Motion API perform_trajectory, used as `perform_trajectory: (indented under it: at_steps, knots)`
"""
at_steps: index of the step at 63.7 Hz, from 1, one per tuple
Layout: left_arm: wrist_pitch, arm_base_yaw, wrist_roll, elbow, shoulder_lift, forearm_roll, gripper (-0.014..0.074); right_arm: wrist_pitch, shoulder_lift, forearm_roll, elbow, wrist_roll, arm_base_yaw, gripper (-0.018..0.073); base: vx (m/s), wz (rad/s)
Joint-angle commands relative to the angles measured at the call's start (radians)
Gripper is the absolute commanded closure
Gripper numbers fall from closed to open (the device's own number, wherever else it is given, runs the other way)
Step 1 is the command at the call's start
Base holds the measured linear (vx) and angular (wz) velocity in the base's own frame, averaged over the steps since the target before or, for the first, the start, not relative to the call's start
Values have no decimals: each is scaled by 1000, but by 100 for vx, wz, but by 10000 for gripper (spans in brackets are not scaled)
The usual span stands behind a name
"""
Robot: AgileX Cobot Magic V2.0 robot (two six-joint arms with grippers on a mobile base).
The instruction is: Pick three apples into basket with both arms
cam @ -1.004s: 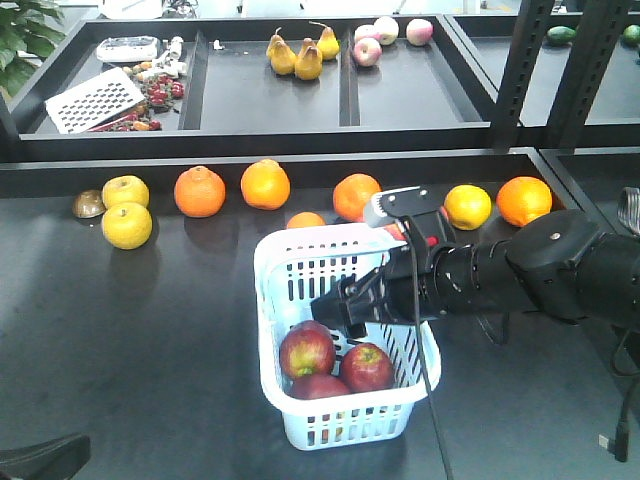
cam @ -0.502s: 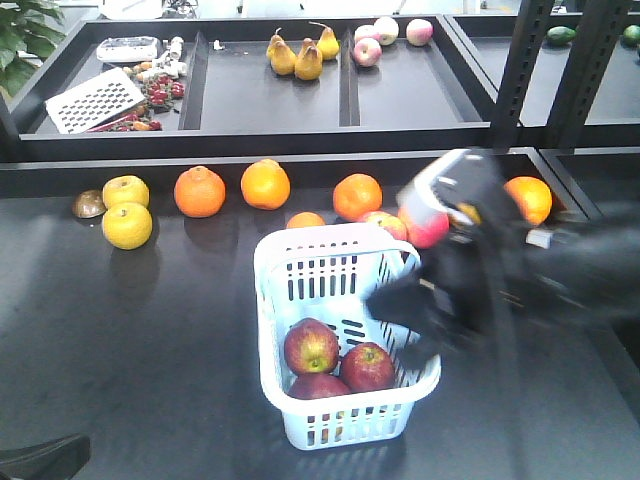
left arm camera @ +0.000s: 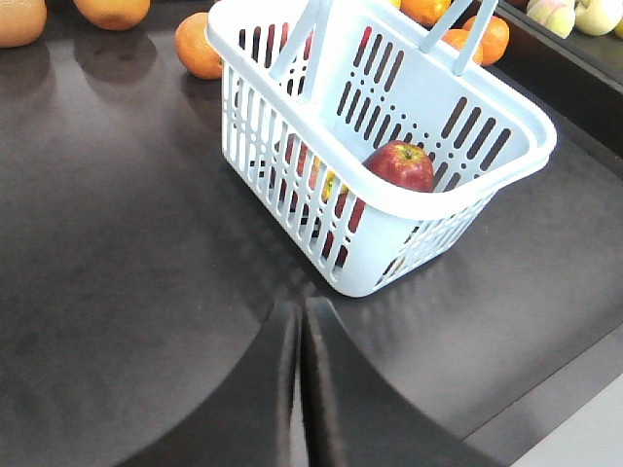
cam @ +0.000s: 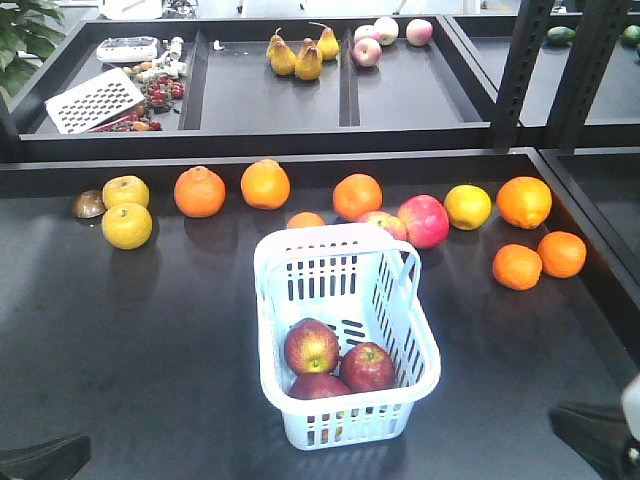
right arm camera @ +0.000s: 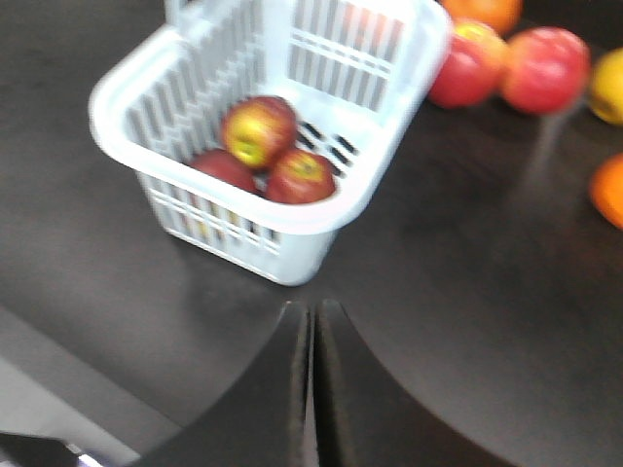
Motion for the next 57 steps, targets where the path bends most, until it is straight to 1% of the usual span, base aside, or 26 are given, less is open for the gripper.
perform_trajectory:
  at_steps: [1,5,10,57]
  knots:
    - [-65,2,-8,-25,0,-13,603,-84,-44,-132,14,119,3,564,0,0]
    - [-65,2,-8,-25,0,-13,603,-71,-56,-200,13,155,3,564,0,0]
    - [-65,2,-8,-25,0,-13,603,-65,-66,-230,13,172,3,564,0,0]
    - [-64,2,-8,-25,0,-13,603,-65,-67,-230,13,172,3,564,0,0]
